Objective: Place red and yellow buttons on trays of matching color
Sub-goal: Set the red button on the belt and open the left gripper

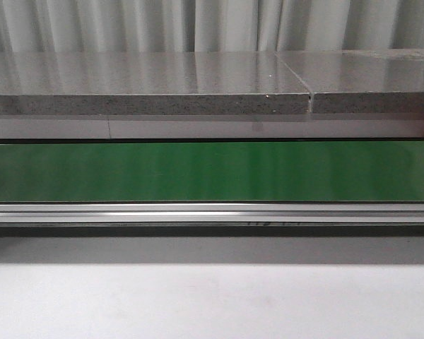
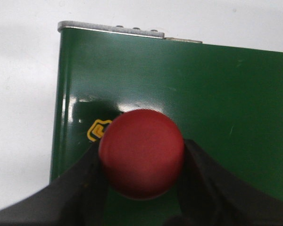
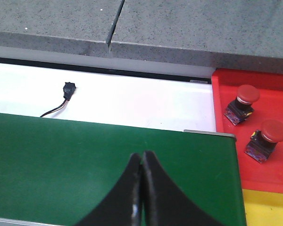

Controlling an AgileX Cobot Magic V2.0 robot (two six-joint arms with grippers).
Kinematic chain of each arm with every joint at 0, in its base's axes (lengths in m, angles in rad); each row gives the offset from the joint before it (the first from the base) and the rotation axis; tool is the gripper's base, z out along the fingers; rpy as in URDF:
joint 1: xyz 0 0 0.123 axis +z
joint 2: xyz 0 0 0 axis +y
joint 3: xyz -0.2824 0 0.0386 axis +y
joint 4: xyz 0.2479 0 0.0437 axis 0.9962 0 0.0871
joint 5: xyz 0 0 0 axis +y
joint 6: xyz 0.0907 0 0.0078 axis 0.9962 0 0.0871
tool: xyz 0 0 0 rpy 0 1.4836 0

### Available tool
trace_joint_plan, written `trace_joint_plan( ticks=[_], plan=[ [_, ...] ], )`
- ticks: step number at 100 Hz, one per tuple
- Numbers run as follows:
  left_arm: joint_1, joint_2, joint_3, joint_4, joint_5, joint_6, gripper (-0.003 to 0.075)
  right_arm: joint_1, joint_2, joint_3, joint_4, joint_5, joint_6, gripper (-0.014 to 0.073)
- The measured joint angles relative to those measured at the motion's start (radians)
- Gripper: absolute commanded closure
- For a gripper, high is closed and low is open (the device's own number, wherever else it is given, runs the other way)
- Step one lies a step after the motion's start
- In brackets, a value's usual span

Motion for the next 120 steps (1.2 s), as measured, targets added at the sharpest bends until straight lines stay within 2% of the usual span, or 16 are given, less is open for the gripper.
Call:
trace_joint_plan(
  ticks=[7,14,31,40,73,120],
  plan=[
    [0.0,0.0,0.0,0.0,-0.002,0.0,0.0597,0.0,0.0,0.0,0.0,0.0,0.0,0.066],
    [0.0,0.0,0.0,0.0,-0.002,0.0,0.0519,0.0,0.0,0.0,0.0,0.0,0.0,0.066],
    [0.0,0.0,0.0,0.0,0.0,0.017,0.0205,0.0,0.0,0.0,0.0,0.0,0.0,0.066],
    [0.0,0.0,0.0,0.0,0.004,0.022,0.0112,0.0,0.0,0.0,0.0,0.0,0.0,0.066],
    [0.0,0.0,-0.004,-0.021,0.001,0.023,0.0099,0.0,0.0,0.0,0.0,0.0,0.0,0.066],
    [0.002,0.0,-0.218,-0.073,0.049,0.023,0.0099,0.0,0.0,0.0,0.0,0.0,0.0,0.066]
  ],
)
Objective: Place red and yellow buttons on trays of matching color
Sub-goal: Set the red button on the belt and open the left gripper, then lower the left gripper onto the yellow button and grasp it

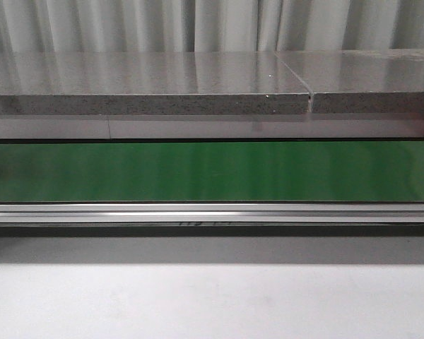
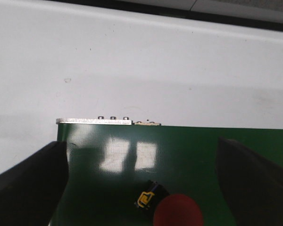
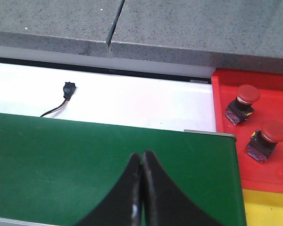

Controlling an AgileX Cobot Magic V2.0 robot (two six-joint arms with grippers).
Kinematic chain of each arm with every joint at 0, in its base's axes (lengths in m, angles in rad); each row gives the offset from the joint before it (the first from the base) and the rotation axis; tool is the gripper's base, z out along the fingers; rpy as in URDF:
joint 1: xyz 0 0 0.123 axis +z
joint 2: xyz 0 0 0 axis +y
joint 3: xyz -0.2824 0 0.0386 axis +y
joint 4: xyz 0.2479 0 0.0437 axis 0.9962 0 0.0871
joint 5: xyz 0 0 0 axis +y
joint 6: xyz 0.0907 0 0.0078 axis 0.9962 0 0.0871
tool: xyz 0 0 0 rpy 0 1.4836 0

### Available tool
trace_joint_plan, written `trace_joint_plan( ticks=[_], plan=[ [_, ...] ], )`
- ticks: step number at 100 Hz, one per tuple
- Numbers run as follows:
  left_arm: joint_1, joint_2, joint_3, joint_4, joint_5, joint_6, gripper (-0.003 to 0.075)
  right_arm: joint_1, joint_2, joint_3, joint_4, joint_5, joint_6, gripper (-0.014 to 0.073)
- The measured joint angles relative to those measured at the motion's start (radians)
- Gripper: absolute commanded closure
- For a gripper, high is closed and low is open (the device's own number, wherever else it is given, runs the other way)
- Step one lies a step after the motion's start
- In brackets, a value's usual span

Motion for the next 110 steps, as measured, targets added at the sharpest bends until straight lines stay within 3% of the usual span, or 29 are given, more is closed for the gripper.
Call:
trace_joint_plan(
  ticks=[28,58,110],
  plan=[
    [0.102,0.014,-0.011,0.029,-0.004,-0.025,0.0099,0.0,0.0,0.0,0.0,0.0,0.0,0.066],
    [0.227,0.159,-0.012,0.052,-0.044,-0.03,0.0099,0.0,0.0,0.0,0.0,0.0,0.0,0.066],
    [0.269,0.336,-0.029,0.085,-0.214,-0.044,0.0099,0.0,0.0,0.0,0.0,0.0,0.0,0.066]
  ],
)
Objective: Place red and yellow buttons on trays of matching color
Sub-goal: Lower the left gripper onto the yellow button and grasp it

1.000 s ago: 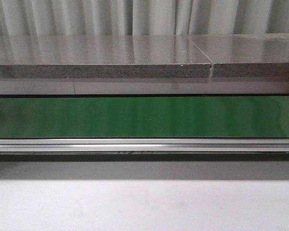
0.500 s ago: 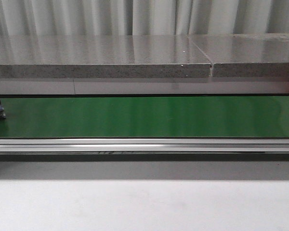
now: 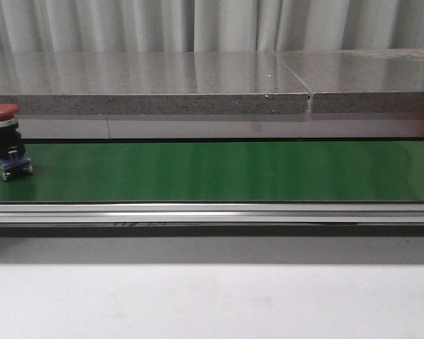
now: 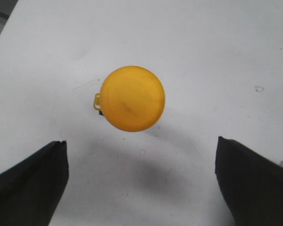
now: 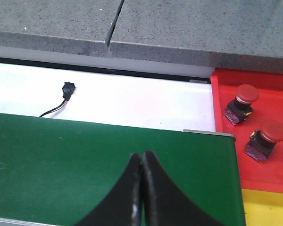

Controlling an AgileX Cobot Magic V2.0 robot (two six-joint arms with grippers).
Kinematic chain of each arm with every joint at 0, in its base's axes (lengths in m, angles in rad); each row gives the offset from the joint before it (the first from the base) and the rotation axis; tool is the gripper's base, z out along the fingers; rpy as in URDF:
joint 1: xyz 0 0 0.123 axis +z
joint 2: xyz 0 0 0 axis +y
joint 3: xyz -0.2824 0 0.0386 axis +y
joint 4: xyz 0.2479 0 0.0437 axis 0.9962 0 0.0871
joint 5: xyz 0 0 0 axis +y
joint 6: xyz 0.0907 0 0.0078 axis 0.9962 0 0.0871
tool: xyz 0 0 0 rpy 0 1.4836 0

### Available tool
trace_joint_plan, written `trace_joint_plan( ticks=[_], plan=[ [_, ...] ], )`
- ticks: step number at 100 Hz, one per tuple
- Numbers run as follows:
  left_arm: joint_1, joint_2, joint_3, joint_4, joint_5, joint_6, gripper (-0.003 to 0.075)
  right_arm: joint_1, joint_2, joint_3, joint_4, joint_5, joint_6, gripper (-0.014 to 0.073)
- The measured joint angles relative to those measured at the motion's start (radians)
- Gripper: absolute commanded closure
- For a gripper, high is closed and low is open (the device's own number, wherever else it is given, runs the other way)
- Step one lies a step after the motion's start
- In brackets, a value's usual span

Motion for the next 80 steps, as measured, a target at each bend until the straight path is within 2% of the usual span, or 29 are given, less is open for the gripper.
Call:
trace_joint_plan(
  ticks=[54,69,80],
  plan=[
    [0.0,0.125,-0.122,0.008,-0.022,-0.002,0.0107,0.0,0.0,0.0,0.0,0.0,0.0,0.066],
    [0.0,0.135,-0.134,0.008,-0.023,-0.002,0.0197,0.0,0.0,0.0,0.0,0.0,0.0,0.066],
    [0.0,0.135,-0.135,0.008,-0.023,-0.002,0.0308,0.0,0.0,0.0,0.0,0.0,0.0,0.066]
  ],
)
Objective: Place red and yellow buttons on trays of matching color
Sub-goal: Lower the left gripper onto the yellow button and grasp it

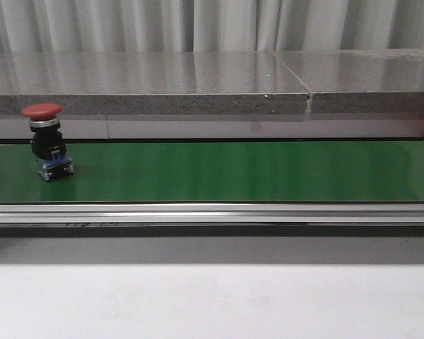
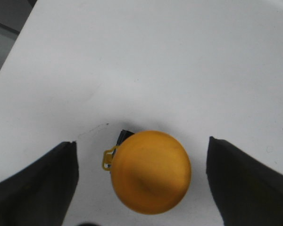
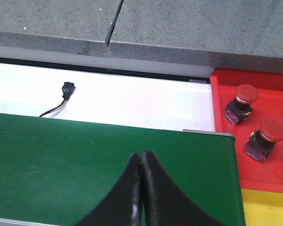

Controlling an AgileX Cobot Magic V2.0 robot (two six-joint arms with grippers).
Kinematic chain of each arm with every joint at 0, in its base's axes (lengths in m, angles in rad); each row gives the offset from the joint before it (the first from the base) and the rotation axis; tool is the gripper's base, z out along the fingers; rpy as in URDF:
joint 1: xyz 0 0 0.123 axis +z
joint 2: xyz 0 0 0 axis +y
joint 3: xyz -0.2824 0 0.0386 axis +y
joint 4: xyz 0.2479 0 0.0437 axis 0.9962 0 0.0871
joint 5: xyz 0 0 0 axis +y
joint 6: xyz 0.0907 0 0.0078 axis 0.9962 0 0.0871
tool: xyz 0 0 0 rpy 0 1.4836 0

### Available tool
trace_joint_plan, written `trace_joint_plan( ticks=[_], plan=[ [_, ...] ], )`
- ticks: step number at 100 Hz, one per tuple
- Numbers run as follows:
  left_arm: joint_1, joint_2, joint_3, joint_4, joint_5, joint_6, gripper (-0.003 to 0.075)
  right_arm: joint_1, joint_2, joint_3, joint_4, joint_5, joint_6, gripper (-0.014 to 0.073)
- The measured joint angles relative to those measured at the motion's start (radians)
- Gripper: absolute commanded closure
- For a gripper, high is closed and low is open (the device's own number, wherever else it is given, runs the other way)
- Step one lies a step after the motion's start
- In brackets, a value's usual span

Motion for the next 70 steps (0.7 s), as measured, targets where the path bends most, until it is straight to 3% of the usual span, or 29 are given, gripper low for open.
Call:
trace_joint_plan(
  ticks=[17,29,70],
  plan=[
    [0.0,0.0,-0.002,0.0,0.007,0.0,0.0511,0.0,0.0,0.0,0.0,0.0,0.0,0.066],
    [0.0,0.0,-0.002,0.0,0.016,0.0,0.0598,0.0,0.0,0.0,0.0,0.0,0.0,0.066],
    [0.0,-0.082,-0.055,-0.035,0.138,-0.002,0.0626,0.0,0.0,0.0,0.0,0.0,0.0,0.066]
  ],
)
